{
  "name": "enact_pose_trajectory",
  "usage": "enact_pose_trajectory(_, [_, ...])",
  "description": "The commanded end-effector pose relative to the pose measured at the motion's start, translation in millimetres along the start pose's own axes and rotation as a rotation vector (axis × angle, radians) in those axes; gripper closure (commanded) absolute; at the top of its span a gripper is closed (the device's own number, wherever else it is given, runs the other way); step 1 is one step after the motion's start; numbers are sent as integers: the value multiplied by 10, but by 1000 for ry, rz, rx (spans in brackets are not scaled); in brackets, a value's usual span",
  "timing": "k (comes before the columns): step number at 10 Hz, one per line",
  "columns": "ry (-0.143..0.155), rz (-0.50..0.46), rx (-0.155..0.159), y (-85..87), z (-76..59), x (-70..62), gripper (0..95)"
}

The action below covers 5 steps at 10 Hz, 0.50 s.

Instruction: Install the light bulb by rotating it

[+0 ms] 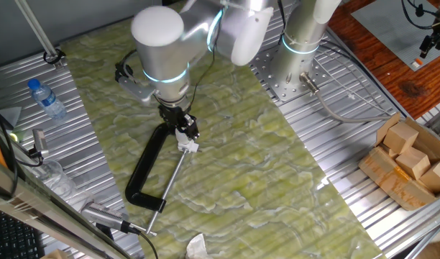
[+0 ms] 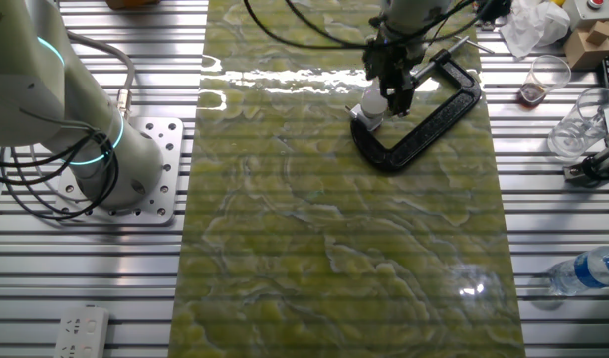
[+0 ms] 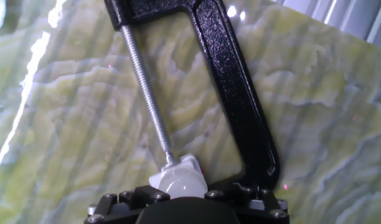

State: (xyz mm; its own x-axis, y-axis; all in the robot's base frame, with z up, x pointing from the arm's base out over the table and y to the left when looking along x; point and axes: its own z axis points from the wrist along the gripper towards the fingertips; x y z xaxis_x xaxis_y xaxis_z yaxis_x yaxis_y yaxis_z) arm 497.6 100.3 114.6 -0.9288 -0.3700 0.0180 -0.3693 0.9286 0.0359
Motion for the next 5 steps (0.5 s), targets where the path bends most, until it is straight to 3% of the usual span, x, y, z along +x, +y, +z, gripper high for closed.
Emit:
enact_pose_trajectory(1, [0, 53, 13, 9, -185, 7, 380])
enact_pose_trajectory(4, [1, 51, 15, -8, -495, 140, 950])
enact_pose_trajectory(5, [-2, 42, 17, -23, -554, 190, 950])
